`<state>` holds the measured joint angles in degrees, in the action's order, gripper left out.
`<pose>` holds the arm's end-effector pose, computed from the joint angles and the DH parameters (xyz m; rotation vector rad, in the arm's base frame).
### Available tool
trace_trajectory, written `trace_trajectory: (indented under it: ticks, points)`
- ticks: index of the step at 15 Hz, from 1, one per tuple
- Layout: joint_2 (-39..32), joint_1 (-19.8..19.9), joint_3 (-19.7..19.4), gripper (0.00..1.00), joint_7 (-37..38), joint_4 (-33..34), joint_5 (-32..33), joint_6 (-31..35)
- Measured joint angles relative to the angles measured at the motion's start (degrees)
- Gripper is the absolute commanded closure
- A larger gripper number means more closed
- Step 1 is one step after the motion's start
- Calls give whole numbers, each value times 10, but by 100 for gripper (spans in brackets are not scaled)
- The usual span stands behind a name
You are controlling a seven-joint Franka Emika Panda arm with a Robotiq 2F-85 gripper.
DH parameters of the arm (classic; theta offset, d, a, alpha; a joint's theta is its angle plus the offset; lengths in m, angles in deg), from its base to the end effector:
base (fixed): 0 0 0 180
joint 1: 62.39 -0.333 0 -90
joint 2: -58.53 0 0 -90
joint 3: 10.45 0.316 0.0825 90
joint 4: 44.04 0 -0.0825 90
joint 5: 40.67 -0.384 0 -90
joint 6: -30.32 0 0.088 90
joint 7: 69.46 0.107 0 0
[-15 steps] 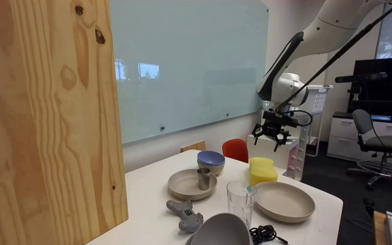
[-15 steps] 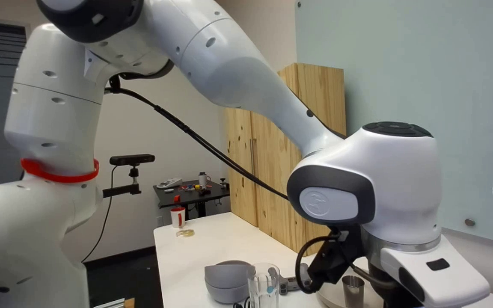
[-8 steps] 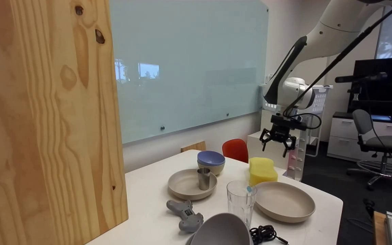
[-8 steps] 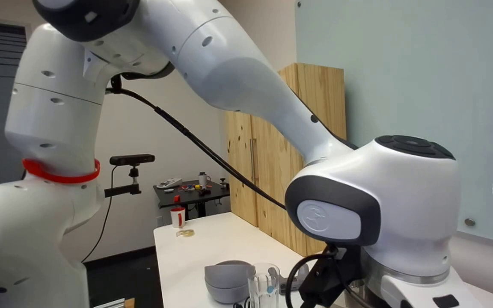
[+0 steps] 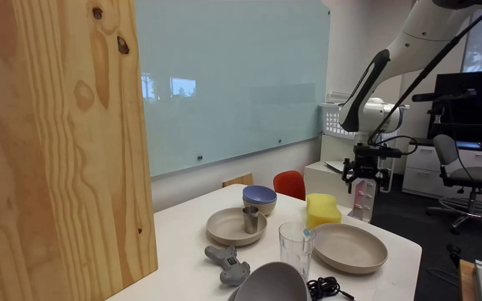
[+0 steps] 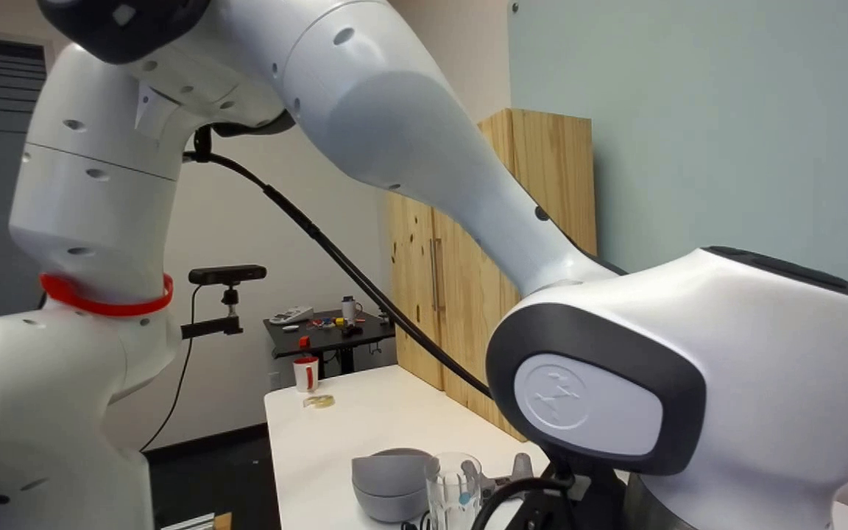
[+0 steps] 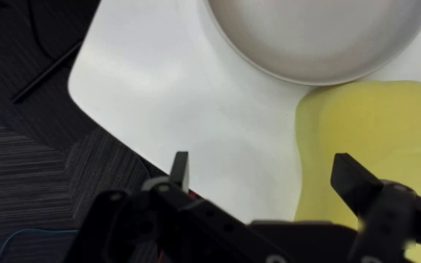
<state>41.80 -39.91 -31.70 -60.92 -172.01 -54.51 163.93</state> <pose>0.3820 -0.3636 0.2345 -2.5944 1.5702 0.2127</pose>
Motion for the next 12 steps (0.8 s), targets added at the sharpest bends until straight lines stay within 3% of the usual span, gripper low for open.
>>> trace_trajectory:
  ticks: [5, 12]
  points:
    - [0, -3, -16, 0, 7, 29, 89, 2]
    - [-43, -6, 21, 0, 6, 99, 48, 80]
